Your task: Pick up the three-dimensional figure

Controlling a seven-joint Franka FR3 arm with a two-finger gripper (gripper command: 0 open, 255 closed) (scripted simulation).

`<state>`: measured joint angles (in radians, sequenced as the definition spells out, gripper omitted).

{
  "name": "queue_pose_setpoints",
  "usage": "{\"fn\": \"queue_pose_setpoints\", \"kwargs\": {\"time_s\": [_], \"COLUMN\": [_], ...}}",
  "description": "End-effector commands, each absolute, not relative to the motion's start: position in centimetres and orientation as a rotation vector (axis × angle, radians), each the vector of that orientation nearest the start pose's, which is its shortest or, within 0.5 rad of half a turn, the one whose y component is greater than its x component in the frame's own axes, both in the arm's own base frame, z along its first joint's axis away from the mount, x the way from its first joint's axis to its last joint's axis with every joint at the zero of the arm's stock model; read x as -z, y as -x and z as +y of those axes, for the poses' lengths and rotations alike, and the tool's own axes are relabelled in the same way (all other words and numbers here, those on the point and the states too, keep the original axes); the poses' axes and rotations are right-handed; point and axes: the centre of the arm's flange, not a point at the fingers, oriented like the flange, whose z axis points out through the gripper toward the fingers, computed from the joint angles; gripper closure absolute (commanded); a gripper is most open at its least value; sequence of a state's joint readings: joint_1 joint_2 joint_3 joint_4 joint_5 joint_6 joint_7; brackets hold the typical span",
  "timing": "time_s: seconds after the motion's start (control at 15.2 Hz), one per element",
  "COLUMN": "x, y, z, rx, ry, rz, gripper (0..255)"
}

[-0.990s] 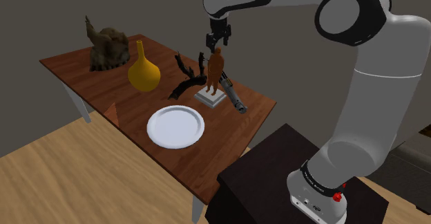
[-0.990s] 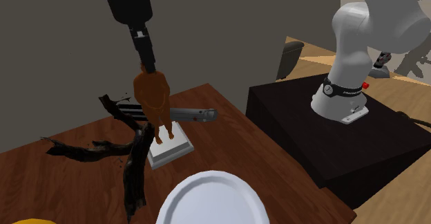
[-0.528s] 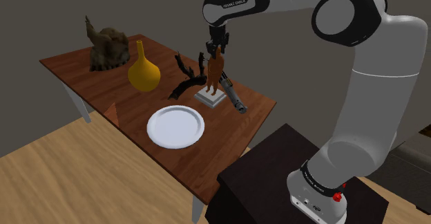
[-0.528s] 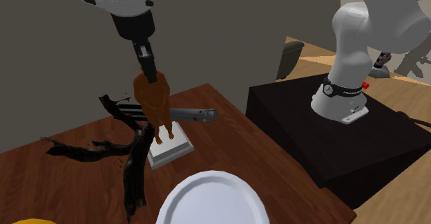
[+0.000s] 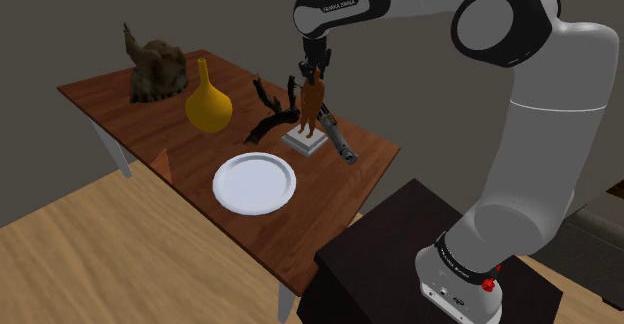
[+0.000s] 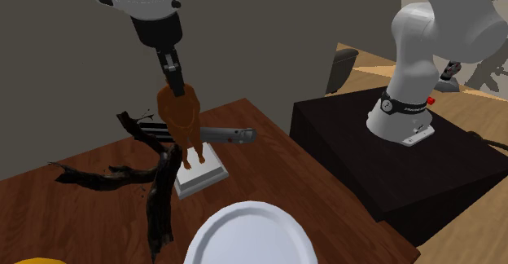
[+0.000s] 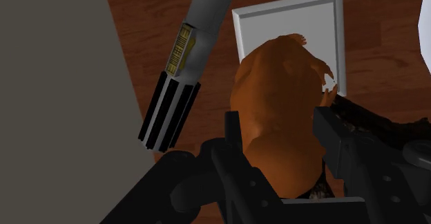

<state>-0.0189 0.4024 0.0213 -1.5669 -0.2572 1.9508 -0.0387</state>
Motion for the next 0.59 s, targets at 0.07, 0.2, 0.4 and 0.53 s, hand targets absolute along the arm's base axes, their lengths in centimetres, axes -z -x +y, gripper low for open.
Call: {"fn": "queue_pose_setpoints", "kwargs": {"time_s": [0.07,0.2,0.4,0.53], "x": [-41.7,-42.8,-44.4,-45.4], "y": [-67.2,-67.2,-67.2,-67.2], "z": [-1.7,-1.7,-1.7,-1.7], "rx": [-0.041,-0.041,-0.041,-0.041], "ry": [3.362,3.362,3.362,3.362], "rz": [-0.232,-0.232,-0.232,-0.232], "gripper": [255,255,255,255]}}
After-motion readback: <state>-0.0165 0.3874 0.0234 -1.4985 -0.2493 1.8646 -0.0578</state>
